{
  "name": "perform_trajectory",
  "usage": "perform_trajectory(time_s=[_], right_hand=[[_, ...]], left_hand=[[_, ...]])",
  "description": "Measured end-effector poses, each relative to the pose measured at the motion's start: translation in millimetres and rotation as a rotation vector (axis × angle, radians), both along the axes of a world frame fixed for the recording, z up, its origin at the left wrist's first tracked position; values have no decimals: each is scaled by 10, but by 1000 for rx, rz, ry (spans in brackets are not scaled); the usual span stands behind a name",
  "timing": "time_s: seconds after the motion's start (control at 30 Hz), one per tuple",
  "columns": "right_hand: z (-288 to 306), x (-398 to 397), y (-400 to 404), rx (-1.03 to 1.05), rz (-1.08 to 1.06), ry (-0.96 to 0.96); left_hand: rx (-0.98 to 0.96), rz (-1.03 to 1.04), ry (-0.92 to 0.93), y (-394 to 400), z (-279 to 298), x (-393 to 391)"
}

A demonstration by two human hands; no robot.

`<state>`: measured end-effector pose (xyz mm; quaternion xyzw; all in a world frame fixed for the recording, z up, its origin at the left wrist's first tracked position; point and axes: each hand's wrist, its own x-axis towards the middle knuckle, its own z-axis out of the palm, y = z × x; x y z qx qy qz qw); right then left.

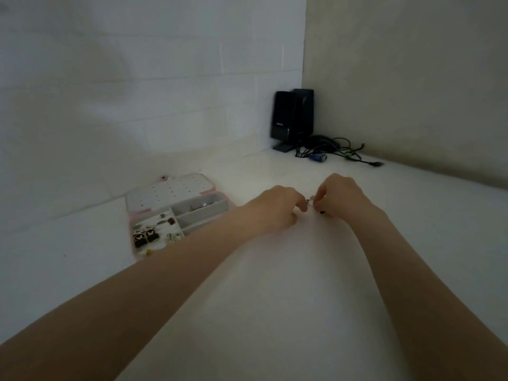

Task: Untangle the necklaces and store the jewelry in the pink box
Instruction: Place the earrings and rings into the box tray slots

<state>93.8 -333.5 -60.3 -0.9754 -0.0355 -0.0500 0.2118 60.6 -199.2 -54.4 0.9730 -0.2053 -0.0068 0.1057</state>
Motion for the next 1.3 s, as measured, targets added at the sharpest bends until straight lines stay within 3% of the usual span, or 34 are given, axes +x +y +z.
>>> perform_trajectory(time_s=[0.2,0.37,0.43,0.6,0.73,0.9,1.0,1.1,1.3], right_hand=[[26,-12,48,141,96,30],[141,-127,116,687,173,111],[170,-182,164,816,232,167],[219,-317,349,1068,417,380],[296,-361,608,1088,525,471],[412,-409,1066,977,663,426],[405,-446,1341,901,711,413],[378,-459,1560,864,730,451],[321,-473,1864,837,791,354]], left_hand=[[-169,54,-55,-17,-51,-7],[-539,182,-52,74,-8,-63],[-679,221,-24,164,18,-131],[-726,203,-24,589,147,-350],[-576,220,-133,941,280,-506],[-490,346,-257,1318,403,-666],[-494,416,-221,1542,387,-761],[-692,456,-58,1768,335,-863],[-1352,512,295,2115,261,-974]])
